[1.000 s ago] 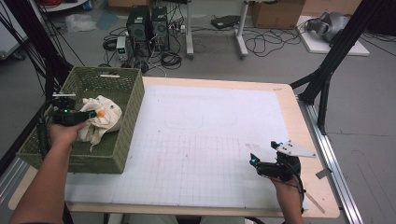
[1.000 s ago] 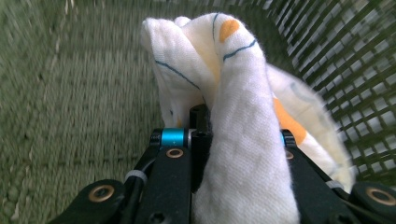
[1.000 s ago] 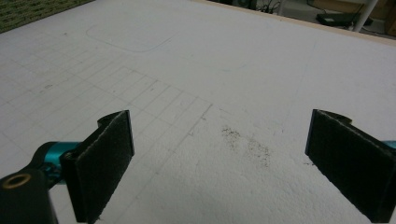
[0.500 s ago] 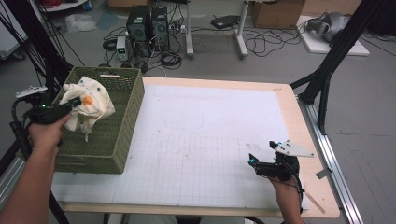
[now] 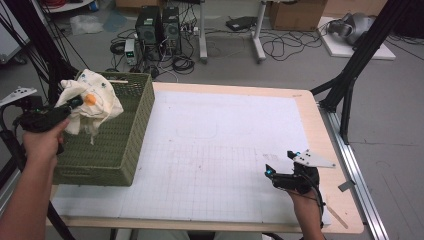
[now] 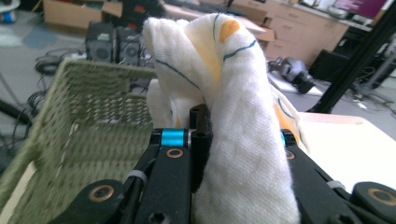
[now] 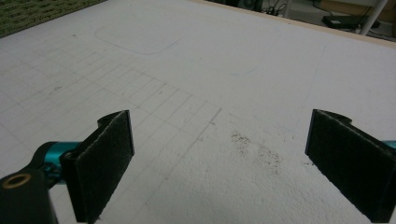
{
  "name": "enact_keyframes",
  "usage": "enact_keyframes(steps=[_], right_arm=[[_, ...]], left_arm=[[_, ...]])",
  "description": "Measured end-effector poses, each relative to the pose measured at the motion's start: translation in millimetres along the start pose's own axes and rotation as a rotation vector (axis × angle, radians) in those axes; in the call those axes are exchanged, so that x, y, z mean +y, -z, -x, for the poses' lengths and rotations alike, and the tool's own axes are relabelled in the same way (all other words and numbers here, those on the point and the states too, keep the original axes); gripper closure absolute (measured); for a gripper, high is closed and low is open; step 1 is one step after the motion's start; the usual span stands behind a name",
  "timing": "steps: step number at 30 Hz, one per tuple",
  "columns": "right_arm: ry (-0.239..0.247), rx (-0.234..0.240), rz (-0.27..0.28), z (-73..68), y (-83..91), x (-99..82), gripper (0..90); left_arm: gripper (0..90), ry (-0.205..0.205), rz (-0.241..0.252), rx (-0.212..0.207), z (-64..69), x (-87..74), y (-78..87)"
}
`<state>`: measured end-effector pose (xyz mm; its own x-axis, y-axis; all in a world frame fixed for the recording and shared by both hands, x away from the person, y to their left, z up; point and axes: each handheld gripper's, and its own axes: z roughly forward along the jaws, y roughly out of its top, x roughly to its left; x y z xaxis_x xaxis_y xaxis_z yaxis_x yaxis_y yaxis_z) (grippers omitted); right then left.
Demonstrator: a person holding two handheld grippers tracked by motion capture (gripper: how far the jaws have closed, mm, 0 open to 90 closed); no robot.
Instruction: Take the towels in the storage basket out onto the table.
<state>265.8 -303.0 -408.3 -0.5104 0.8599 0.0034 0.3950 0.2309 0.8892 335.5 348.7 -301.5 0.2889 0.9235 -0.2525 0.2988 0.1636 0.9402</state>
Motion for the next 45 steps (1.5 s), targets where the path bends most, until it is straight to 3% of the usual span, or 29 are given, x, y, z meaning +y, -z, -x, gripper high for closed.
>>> enact_keyframes(steps=[5,11,12,13,23,31,32,39,43,45], right_arm=[[-0.015,0.003,-0.001,1.0,-0.2,-0.2,7.2],[-0.012,0.007,0.009,0.9,0.2,0.3,7.2],[-0.008,0.005,0.010,0.9,0.2,0.2,7.1],[-0.008,0.005,0.010,0.9,0.2,0.2,7.1],[-0.021,0.026,0.023,-1.2,-2.0,2.5,7.2],[0.002,0.031,0.012,-2.0,-4.4,3.1,7.1],[0.003,0.031,0.016,-2.3,-4.2,3.6,7.2],[-0.003,0.027,0.015,-1.5,-5.4,3.9,7.1],[-0.004,0.023,0.009,-0.6,-6.7,3.9,7.1],[-0.006,0.025,0.007,-0.8,-6.9,4.1,7.1]], left_arm=[[79.7,-0.025,0.034,-0.059,20.0,9.8,2.0],[79.6,-0.043,0.038,-0.129,41.3,14.1,-2.4],[79.6,-0.054,0.038,-0.164,52.6,13.4,-6.1],[79.5,-0.054,0.038,-0.164,52.6,13.4,-6.1],[79.4,-0.109,0.021,-0.344,117.2,1.3,-30.8],[79.0,-0.172,-0.022,-0.456,169.7,-20.5,-52.6],[79.0,-0.172,-0.022,-0.456,169.7,-20.5,-52.6],[77.9,-0.183,-0.089,-0.522,206.0,-49.7,-80.5],[77.1,-0.231,-0.138,-0.538,224.9,-69.0,-98.5],[76.5,-0.232,-0.159,-0.549,233.4,-81.7,-108.3]])
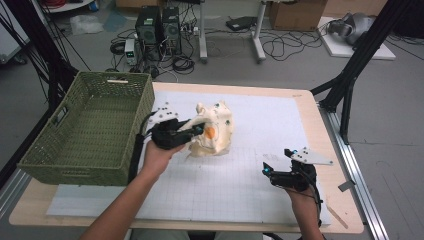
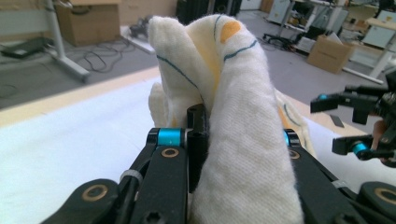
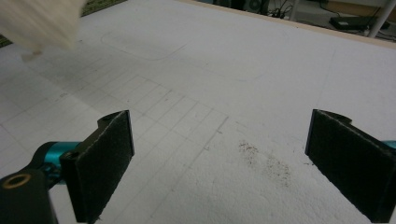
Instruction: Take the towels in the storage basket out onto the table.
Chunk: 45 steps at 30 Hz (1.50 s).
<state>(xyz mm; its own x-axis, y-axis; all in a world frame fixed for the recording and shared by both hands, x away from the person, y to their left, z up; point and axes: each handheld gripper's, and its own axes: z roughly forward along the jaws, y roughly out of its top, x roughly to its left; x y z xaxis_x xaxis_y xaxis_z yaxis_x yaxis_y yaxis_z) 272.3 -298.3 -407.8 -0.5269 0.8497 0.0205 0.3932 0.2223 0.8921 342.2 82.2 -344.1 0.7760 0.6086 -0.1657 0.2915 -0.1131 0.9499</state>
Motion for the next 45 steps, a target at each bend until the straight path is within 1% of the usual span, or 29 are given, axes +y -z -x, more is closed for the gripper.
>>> enact_keyframes(steps=[1,2,3,5,7,8,9,11,12,13,14,15,16,17,18,20,22,24,26,27,29,32,35,37,38,41,42,43,45], right_arm=[[0.002,0.001,-0.001,0.2,-0.1,0.0,7.1],[-0.001,0.003,0.001,0.2,-0.2,0.0,7.1],[0.001,0.000,0.001,0.9,0.0,0.1,7.1],[-0.014,0.002,0.001,1.4,0.0,-0.2,7.2],[-0.019,0.002,0.001,2.5,0.1,-0.3,7.2],[-0.039,0.007,-0.001,3.6,0.1,-0.7,7.2],[-0.038,0.002,-0.004,3.7,0.0,-0.7,7.1],[-0.029,-0.003,-0.006,3.8,-0.1,-0.8,7.2],[-0.024,-0.003,-0.010,3.5,-0.5,-0.9,7.2],[-0.013,-0.007,-0.018,2.1,-1.5,-1.0,7.2],[-0.005,-0.008,-0.020,1.5,-2.1,-1.1,7.2],[-0.005,-0.008,-0.020,1.5,-2.1,-1.1,7.2],[0.002,-0.007,-0.026,0.6,-2.5,-1.2,7.1],[0.002,-0.007,-0.026,0.6,-2.5,-1.2,7.1],[0.005,-0.008,-0.025,0.5,-2.8,-1.3,7.1],[0.004,-0.008,-0.032,0.4,-2.9,-1.5,7.1],[0.005,-0.009,-0.031,0.6,-3.1,-1.6,7.1],[0.003,-0.010,-0.033,0.3,-3.1,-1.5,7.2],[0.007,-0.009,-0.030,0.5,-3.4,-1.4,7.1],[0.009,-0.010,-0.029,0.6,-3.4,-1.4,7.2],[0.009,-0.013,-0.026,1.8,-4.0,-1.5,7.1],[-0.001,-0.007,-0.036,3.2,-5.5,-1.7,7.1],[0.008,-0.007,-0.042,3.1,-7.1,-1.7,7.1],[0.012,-0.006,-0.047,2.2,-7.9,-1.6,7.1],[0.007,-0.007,-0.054,1.5,-8.3,-1.6,7.0],[0.007,-0.008,-0.060,0.9,-9.7,-1.4,7.1],[0.012,-0.008,-0.059,1.0,-10.2,-1.2,7.1],[0.006,-0.009,-0.061,0.5,-10.7,-0.9,7.1],[0.004,-0.009,-0.060,0.4,-10.7,-0.8,7.1]], left_arm=[[76.3,0.003,-0.025,-0.014,3.2,-10.3,-14.1],[76.0,0.004,-0.031,-0.018,4.9,-15.6,-20.7],[75.5,0.004,-0.031,-0.018,4.9,-15.6,-20.7],[74.6,0.007,-0.051,-0.028,8.2,-25.3,-31.5],[73.7,-0.001,-0.080,-0.034,11.3,-33.3,-41.8],[72.1,0.005,-0.087,-0.040,12.5,-36.7,-46.1],[71.1,0.001,-0.096,-0.045,13.7,-39.5,-50.0],[69.5,-0.007,-0.115,-0.034,15.2,-45.5,-57.4],[66.3,0.001,-0.128,-0.026,14.8,-48.4,-60.8],[53.1,0.011,-0.133,-0.011,13.6,-50.9,-63.1],[46.7,0.018,-0.135,0.005,12.1,-52.5,-63.9],[46.7,0.024,-0.136,0.018,10.5,-52.9,-63.8],[32.6,0.023,-0.136,0.035,8.8,-52.5,-62.8],[32.6,0.020,-0.136,0.058,7.4,-51.3,-60.6],[27.3,0.015,-0.130,0.075,6.0,-49.7,-57.4],[22.8,-0.009,-0.121,0.101,2.7,-46.3,-48.4],[22.2,-0.014,-0.116,0.108,-1.4,-44.6,-38.5],[22.2,-0.020,-0.126,0.110,-5.3,-44.5,-28.5],[22.2,-0.025,-0.100,0.116,-7.0,-48.1,-17.5],[22.2,-0.015,-0.086,0.113,-7.9,-51.0,-12.5],[22.1,-0.002,-0.076,0.111,-9.7,-58.2,-3.9],[22.1,0.007,-0.062,0.121,-11.3,-69.4,7.4],[21.8,0.028,-0.027,0.120,-12.7,-76.9,18.7],[21.8,0.029,-0.017,0.121,-13.2,-80.1,24.0],[21.9,0.021,-0.014,0.124,-13.2,-81.9,26.1],[21.9,0.008,-0.021,0.135,-15.0,-87.9,31.3],[21.9,0.008,-0.024,0.140,-16.8,-89.4,32.2],[21.9,0.018,-0.027,0.142,-18.4,-90.0,32.8],[21.9,0.029,-0.019,0.142,-19.8,-89.9,34.8]])
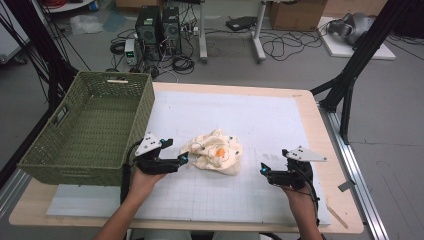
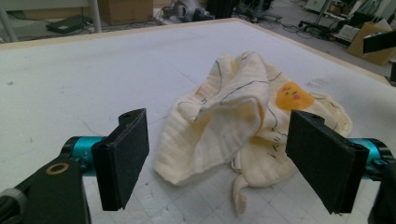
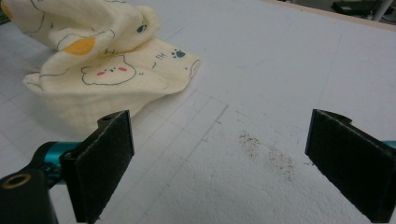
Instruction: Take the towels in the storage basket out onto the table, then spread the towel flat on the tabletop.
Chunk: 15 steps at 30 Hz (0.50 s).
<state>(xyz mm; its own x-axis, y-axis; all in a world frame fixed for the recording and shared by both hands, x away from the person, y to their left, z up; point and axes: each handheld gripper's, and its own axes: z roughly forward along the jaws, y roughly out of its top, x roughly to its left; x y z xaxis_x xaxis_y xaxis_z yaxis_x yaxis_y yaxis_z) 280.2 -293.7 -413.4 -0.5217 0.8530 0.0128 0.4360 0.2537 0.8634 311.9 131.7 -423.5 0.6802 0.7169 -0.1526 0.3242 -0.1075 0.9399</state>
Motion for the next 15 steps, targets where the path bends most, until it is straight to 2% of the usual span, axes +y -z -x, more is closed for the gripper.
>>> enact_keyframes(steps=[6,15], right_arm=[[-0.006,0.003,0.000,0.0,1.6,-0.5,7.2],[-0.007,0.007,0.005,-0.8,-1.2,0.3,7.2]], left_arm=[[22.5,0.004,0.003,-0.002,1.6,-1.5,2.7],[22.9,0.016,-0.002,0.012,-2.8,-3.5,6.1]])
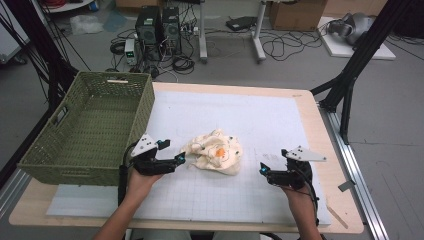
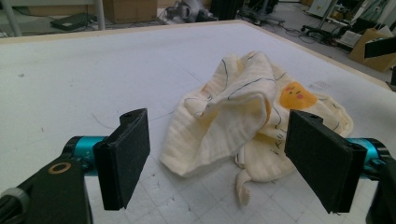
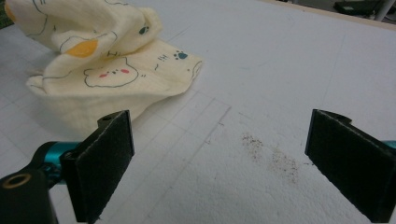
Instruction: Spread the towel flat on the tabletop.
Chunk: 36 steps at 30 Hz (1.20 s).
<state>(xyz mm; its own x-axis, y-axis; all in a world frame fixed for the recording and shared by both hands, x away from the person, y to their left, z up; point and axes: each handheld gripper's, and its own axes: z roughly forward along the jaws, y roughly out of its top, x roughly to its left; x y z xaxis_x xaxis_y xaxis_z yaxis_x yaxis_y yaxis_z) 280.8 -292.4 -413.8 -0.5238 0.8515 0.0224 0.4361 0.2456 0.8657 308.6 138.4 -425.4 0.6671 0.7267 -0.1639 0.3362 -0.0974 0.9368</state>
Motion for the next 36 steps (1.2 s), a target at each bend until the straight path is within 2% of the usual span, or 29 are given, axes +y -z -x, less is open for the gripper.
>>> enact_keyframes(steps=[9,13,16,19,21,24,26,28,31,34,35,36], right_arm=[[-0.007,0.024,0.013,-3.3,-9.9,7.2,7.1],[0.005,0.046,-0.019,-6.6,-22.4,15.8,7.2],[0.022,0.088,-0.023,-10.0,-31.9,22.7,22.3],[0.027,0.103,-0.039,-13.8,-46.1,29.1,22.4],[0.025,0.123,-0.049,-17.0,-57.3,32.7,25.6],[0.037,0.152,-0.088,-24.7,-75.2,37.5,27.9],[0.059,0.143,-0.132,-31.1,-87.3,39.6,32.0],[0.090,0.117,-0.202,-36.7,-99.2,38.0,35.4],[0.148,0.098,-0.296,-42.3,-110.0,32.0,47.0],[0.137,0.112,-0.298,-40.3,-105.9,31.7,64.7],[0.137,0.112,-0.298,-40.3,-105.9,31.7,64.7],[0.134,0.114,-0.302,-39.3,-104.6,31.5,68.6]], left_arm=[[23.3,-0.003,-0.015,0.003,-1.2,-0.9,-0.4],[24.0,-0.005,-0.016,0.009,-1.6,-0.5,0.2],[24.1,-0.006,-0.023,0.012,-2.4,-1.0,0.1],[24.2,-0.006,-0.032,0.014,-2.7,-1.9,-0.6],[24.5,-0.008,-0.034,0.015,-2.8,-2.1,-0.8],[25.2,-0.009,-0.043,0.011,-3.3,-3.0,-1.2],[26.3,-0.008,-0.049,0.005,-3.1,-4.4,-2.0],[27.5,-0.010,-0.061,-0.005,-2.4,-6.1,-2.9],[28.4,-0.011,-0.073,-0.013,-1.2,-7.7,-4.2],[29.6,-0.012,-0.076,-0.016,-1.5,-8.2,-4.2],[29.6,-0.009,-0.077,-0.017,-1.4,-8.5,-4.3],[29.8,-0.009,-0.080,-0.017,-1.4,-8.7,-4.4]])
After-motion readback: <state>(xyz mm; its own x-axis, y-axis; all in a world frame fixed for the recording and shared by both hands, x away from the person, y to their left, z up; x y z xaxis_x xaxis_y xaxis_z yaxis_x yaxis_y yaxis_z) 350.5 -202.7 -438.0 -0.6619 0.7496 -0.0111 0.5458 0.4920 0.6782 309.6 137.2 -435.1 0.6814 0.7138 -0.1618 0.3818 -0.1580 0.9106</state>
